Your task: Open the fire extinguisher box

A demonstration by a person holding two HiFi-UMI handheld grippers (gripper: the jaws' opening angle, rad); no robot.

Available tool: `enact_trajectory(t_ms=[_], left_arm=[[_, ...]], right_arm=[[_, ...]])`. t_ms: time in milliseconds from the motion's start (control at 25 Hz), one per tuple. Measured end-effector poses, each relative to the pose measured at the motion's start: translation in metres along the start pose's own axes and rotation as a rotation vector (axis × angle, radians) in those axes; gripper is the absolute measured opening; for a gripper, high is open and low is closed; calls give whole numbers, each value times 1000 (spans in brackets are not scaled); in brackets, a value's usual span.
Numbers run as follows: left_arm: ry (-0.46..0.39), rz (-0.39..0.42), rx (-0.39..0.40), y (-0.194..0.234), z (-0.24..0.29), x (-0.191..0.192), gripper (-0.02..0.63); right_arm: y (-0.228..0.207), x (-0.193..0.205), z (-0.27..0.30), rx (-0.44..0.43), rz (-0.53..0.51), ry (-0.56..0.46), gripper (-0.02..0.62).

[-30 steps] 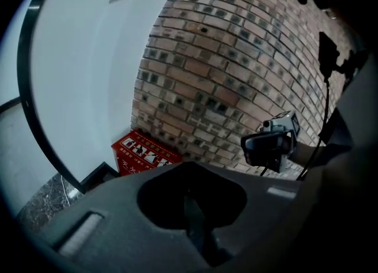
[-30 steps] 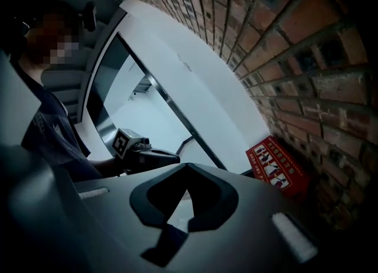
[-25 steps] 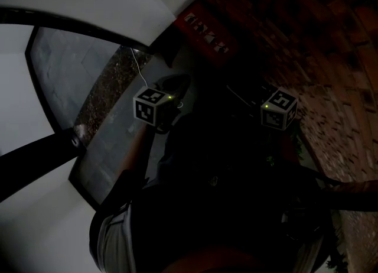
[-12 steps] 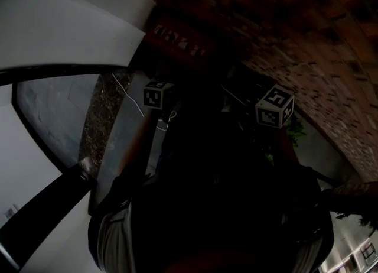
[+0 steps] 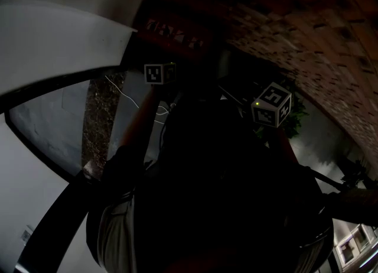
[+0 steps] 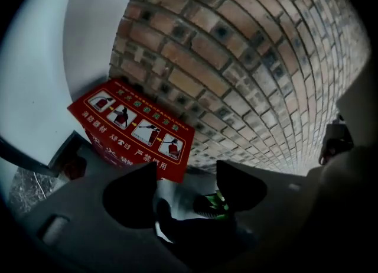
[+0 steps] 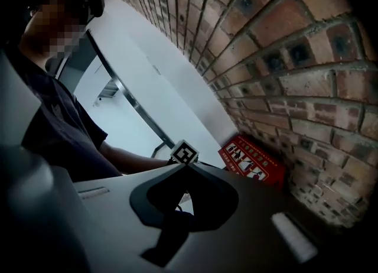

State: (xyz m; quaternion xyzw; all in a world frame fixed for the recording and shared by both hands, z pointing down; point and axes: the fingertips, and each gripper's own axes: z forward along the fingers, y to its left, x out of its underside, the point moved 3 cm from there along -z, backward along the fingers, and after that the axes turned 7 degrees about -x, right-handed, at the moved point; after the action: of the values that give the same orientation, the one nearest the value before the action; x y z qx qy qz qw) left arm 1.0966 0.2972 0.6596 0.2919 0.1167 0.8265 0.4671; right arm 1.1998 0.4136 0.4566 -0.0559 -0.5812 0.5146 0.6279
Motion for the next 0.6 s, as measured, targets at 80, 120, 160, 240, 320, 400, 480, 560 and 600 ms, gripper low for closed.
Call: enact_trajectory(t_ms=[80, 120, 160, 240, 320, 400, 480, 560, 600], left_arm=[[52, -49, 23, 6, 11, 9, 355], [76, -78, 33, 8, 16, 14, 388], [97, -109, 46, 11, 21, 18, 396], [123, -185, 76, 14, 30, 25, 396], [130, -253, 85, 18, 40, 31, 396], [135, -283, 76, 22, 51, 36, 395], [142, -292, 70, 24, 61, 40, 394], [143, -302, 68, 25, 70, 43, 394], [140, -307, 66, 27, 74, 44, 394]], right_arm=[[1, 2, 4, 12, 16, 3, 0], [1, 3, 4, 21, 23, 4, 0], [1, 3, 5, 31, 28, 5, 0], [1, 4, 4, 50, 36, 5, 0], [1, 4, 2, 68, 45, 6, 0], [1, 5, 1, 84, 50, 13, 0], [0, 7, 0, 96, 54, 23, 0], [1, 8, -1, 107, 59, 31, 0], [2, 8, -1, 114, 61, 33, 0]])
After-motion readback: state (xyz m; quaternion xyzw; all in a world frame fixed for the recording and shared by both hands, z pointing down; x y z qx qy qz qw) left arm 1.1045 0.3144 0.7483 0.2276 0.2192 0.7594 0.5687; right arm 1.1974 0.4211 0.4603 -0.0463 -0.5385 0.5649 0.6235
